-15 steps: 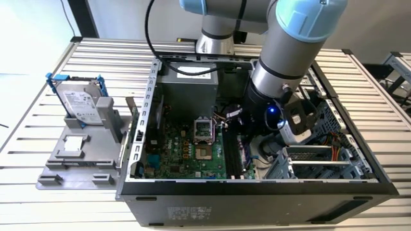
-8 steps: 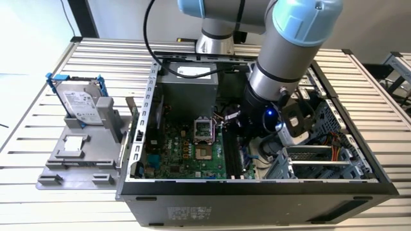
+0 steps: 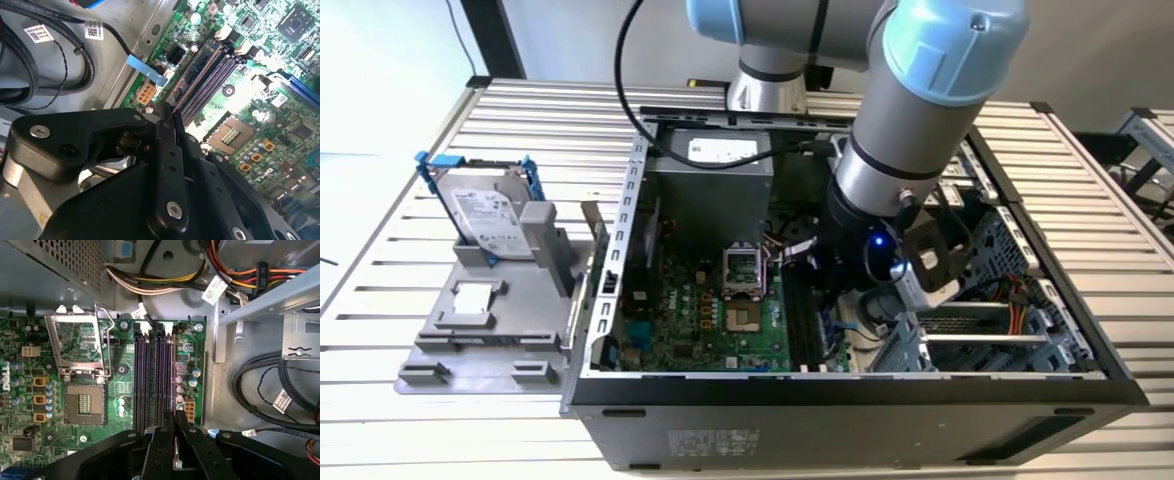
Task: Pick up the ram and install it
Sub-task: 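Insert the ram into the slot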
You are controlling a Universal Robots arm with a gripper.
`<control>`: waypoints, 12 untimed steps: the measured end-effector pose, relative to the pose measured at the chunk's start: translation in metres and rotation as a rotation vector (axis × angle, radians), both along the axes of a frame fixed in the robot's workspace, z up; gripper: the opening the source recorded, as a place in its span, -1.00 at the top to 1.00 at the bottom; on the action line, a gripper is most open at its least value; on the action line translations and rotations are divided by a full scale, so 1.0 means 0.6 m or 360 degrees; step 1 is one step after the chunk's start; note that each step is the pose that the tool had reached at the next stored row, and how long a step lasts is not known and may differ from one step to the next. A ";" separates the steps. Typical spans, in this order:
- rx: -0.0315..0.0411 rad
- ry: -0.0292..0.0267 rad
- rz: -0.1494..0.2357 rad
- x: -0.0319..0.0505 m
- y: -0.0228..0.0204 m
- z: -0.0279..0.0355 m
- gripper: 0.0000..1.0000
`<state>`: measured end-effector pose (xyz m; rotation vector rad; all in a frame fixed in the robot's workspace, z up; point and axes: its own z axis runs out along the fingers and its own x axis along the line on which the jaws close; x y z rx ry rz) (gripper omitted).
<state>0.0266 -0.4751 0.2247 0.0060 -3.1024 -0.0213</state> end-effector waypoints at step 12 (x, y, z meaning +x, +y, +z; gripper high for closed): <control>-0.0002 0.00001 0.0015 -0.003 -0.0008 -0.011 1.00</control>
